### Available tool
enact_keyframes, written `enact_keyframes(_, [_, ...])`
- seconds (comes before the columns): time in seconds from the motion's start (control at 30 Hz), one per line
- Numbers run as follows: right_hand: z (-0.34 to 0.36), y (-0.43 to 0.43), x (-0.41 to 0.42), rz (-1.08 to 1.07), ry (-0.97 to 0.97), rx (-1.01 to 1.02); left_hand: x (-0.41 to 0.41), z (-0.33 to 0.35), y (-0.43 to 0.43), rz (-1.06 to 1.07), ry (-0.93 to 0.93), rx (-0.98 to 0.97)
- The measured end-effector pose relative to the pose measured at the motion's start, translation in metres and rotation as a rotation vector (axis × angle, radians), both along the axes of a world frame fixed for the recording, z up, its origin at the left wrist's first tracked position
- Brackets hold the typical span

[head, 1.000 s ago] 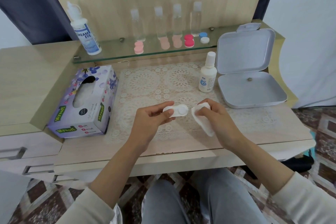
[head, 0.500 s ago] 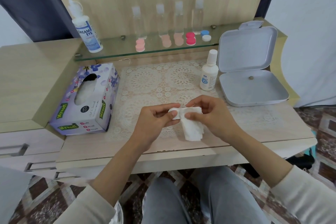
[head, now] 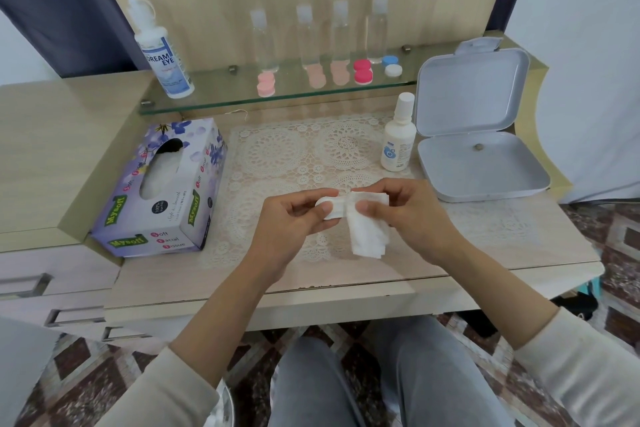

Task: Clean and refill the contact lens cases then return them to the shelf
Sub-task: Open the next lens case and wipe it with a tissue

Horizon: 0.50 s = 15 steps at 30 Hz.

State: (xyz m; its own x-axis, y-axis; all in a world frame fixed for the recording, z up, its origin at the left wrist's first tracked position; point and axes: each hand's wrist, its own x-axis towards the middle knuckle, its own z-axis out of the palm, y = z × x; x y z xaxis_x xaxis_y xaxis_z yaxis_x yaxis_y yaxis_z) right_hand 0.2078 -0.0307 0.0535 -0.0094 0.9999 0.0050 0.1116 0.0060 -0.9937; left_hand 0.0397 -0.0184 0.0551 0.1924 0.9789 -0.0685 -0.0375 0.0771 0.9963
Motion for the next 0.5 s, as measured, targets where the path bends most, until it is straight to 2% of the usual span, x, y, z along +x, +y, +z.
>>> enact_keyframes(0.13, [0.0, -0.001, -0.001, 0.03, -0.03, 0.003, -0.001, 0.001, 0.001, 0.014, -0.005, 0.001])
enact_keyframes(0.3, [-0.003, 0.0, -0.009, -0.108, -0.151, 0.045, 0.004, 0.0, -0.002, 0.014, 0.009, 0.018])
enact_keyframes(0.5, [-0.006, 0.005, -0.011, -0.167, -0.124, 0.055, 0.004, 0.001, -0.002, -0.027, 0.013, 0.053])
